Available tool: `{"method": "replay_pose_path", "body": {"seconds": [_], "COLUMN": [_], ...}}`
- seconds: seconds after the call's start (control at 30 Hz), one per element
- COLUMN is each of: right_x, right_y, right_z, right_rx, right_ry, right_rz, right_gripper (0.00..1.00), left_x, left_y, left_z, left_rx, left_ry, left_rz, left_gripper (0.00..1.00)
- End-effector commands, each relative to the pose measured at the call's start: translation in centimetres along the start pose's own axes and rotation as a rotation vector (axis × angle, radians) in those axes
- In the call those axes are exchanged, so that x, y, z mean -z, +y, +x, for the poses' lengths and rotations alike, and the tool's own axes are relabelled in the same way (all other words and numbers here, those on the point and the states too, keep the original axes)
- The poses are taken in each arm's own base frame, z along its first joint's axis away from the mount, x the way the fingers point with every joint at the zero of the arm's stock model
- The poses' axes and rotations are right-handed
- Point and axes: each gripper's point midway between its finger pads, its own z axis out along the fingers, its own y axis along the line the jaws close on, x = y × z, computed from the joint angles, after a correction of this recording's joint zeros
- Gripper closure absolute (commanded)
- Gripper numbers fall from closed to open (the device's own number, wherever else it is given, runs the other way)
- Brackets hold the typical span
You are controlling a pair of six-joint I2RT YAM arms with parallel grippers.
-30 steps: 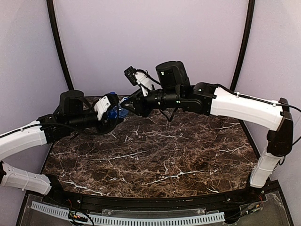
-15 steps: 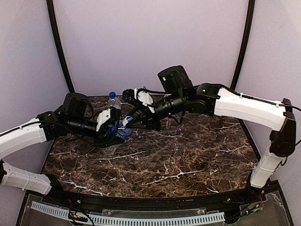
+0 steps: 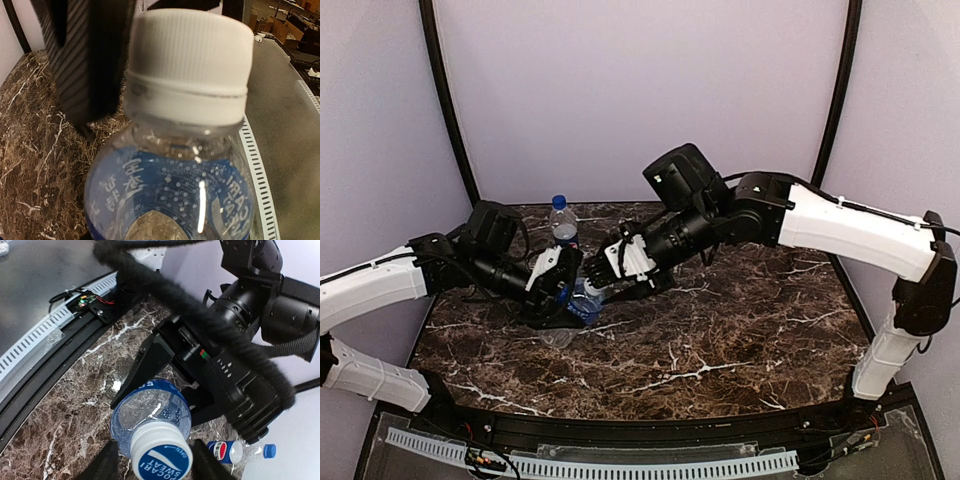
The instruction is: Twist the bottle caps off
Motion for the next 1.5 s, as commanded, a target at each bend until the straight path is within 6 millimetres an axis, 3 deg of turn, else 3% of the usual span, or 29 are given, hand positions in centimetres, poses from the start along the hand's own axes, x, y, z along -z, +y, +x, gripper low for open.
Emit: {"method": "replay_pose_path", "body": {"seconds": [0.0, 0.07, 0.1, 0.23, 0.3, 0.37, 0.47, 0.67, 0.87, 1.0, 1.17, 1.37, 1.47], "right_x": [2.0, 3.7, 4.5, 7.0, 7.6, 7.3, 6.2, 4.8, 3.0, 2.7, 2.7, 2.5, 2.1], "right_y": [-2.7, -4.3, -4.5, -5.8, -7.2, -8.3, -9.3, -9.7, -10.5, -10.6, -10.4, -10.4, -10.5], "right_z": [-0.7, -1.5, -1.7, -2.4, -1.6, -0.3, 0.3, 2.0, 2.2, 3.8, 5.4, 6.8, 6.3], "right_rx": [0.001, -0.093, -0.147, -0.416, -0.619, -0.830, -1.015, -1.106, -1.130, -1.167, -1.206, -1.225, -1.216], "right_ry": [0.027, -0.018, -0.037, -0.152, -0.180, -0.174, -0.167, -0.125, -0.109, -0.082, -0.055, -0.021, -0.035], "right_rz": [0.220, 0.330, 0.358, 0.454, 0.522, 0.560, 0.554, 0.580, 0.537, 0.558, 0.587, 0.609, 0.579], "right_gripper": [0.27, 0.05, 0.02, 0.01, 0.02, 0.08, 0.13, 0.22, 0.39, 0.46, 0.48, 0.40, 0.49], "left_x": [0.8, 1.0, 1.1, 1.9, 2.5, 2.9, 2.9, 3.5, 3.4, 3.4, 3.3, 3.2, 3.1], "left_y": [0.4, 2.4, 3.1, 6.7, 8.1, 9.0, 9.3, 10.3, 10.1, 10.0, 9.9, 9.8, 9.8], "left_z": [-2.5, -1.9, -2.0, -1.5, -1.6, -1.6, -1.6, -1.2, -1.3, -1.6, -1.6, -1.6, -1.7], "left_rx": [-0.018, -0.027, -0.039, -0.044, -0.029, -0.016, -0.012, 0.002, -0.005, -0.017, -0.023, -0.028, -0.031], "left_ry": [-0.081, -0.052, -0.059, -0.049, -0.057, -0.065, -0.065, -0.062, -0.068, -0.078, -0.079, -0.083, -0.088], "left_rz": [-0.042, -0.162, -0.203, -0.418, -0.508, -0.565, -0.591, -0.660, -0.650, -0.646, -0.642, -0.634, -0.630], "left_gripper": [0.75, 0.76, 0.75, 0.75, 0.74, 0.72, 0.69, 0.67, 0.67, 0.66, 0.66, 0.66, 0.66]}}
